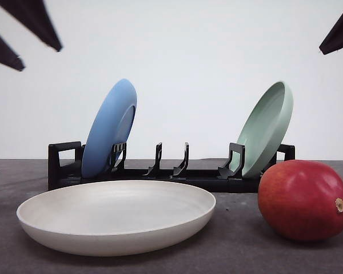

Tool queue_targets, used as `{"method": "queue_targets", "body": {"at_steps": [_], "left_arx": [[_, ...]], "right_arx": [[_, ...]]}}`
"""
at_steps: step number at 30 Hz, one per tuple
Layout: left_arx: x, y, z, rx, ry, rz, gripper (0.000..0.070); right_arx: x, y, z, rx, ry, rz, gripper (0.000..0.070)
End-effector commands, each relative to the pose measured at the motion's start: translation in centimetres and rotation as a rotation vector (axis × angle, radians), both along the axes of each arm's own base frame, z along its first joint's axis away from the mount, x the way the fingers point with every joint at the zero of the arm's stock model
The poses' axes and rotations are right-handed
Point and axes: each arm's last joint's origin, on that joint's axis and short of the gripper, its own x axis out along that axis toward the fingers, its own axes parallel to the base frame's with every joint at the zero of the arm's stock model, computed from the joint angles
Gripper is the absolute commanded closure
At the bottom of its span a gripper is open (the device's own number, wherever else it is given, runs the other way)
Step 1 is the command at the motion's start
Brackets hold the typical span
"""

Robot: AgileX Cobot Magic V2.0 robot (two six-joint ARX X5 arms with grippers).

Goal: Place pomegranate in white plate

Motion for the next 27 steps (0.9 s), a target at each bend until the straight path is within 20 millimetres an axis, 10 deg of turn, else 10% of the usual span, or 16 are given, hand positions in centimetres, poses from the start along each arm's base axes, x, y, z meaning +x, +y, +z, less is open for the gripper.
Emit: {"method": "queue_targets", "body": {"at_steps": [1, 10, 27], "left_arx": [[0.1, 0.7, -0.2, 0.012, -0.008, -0.007, 0.0296], [-0.7, 3.9, -1.6, 0.041, 0.005, 0.137, 0.0302], [-0.6, 4.1, -1.5, 0.043, -0.005, 0.151, 0.0307]], "right_arx": [[0.0, 0.1, 0.5, 0.044, 0.023, -0.018, 0.025], [0.0, 0.3, -0.1, 0.131, 0.19, -0.082, 0.0214], [4.6, 4.3, -4.1, -0.07, 0.525, -0.145, 0.0051]]}}
